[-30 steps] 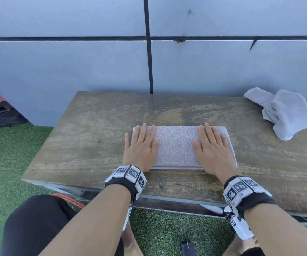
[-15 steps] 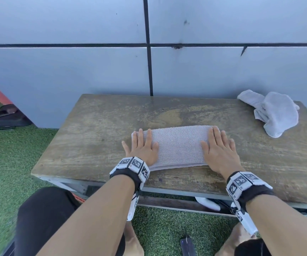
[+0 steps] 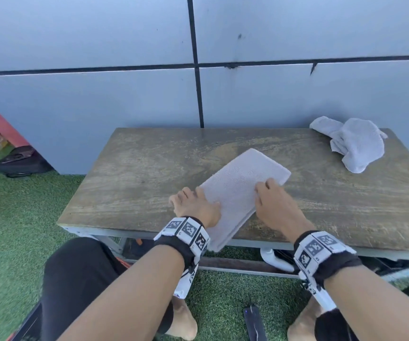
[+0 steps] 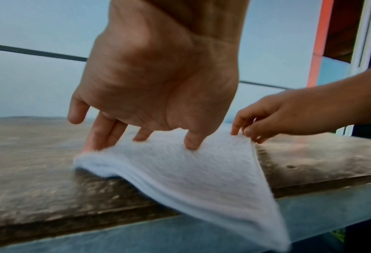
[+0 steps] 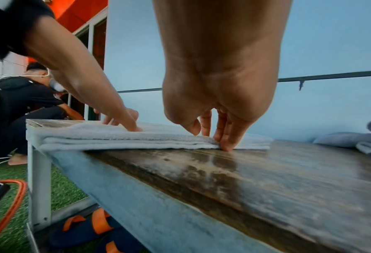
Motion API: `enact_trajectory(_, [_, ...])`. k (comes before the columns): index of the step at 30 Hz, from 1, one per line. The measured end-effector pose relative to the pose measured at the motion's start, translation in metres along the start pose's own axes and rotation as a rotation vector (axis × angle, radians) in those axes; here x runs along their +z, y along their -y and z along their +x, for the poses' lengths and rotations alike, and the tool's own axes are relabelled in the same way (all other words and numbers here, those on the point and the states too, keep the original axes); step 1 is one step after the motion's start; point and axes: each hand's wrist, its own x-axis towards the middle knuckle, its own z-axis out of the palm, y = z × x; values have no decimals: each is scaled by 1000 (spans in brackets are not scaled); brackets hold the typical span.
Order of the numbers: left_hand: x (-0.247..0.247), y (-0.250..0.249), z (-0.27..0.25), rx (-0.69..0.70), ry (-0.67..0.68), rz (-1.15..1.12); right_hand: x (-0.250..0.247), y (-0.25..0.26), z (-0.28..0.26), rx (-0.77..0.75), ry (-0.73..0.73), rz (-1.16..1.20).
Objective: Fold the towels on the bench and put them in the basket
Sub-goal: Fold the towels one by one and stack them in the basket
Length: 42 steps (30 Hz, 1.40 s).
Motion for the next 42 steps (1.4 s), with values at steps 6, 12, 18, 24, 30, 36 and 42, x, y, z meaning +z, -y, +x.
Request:
enact_trajectory(6, [4,12,-14,270,-75,-313,3,-41,-10,-1,144,121])
enact_trajectory(12, [32,33,-13,497,-76,-116,9,-49,-30,-20,236,189])
enact_trajectory(18, [41,29,-18,529,-55,-4,0,-54,-37,-50,421,203])
enact_trajectory(24, [45,25,-17,502,-123,-146,4,-57,-46,-109,467,39])
enact_trajectory(30, [28,30,-11,585,-120,-389,0,-58,-47,-96,246,344])
enact_trajectory(36, [17,25,-18,654,-67,-847,-26,-42,-58,-175,56,550])
enact_trajectory(42, [18,13,-16,470,-158,-974,-26,-24,-51,7,-11,677])
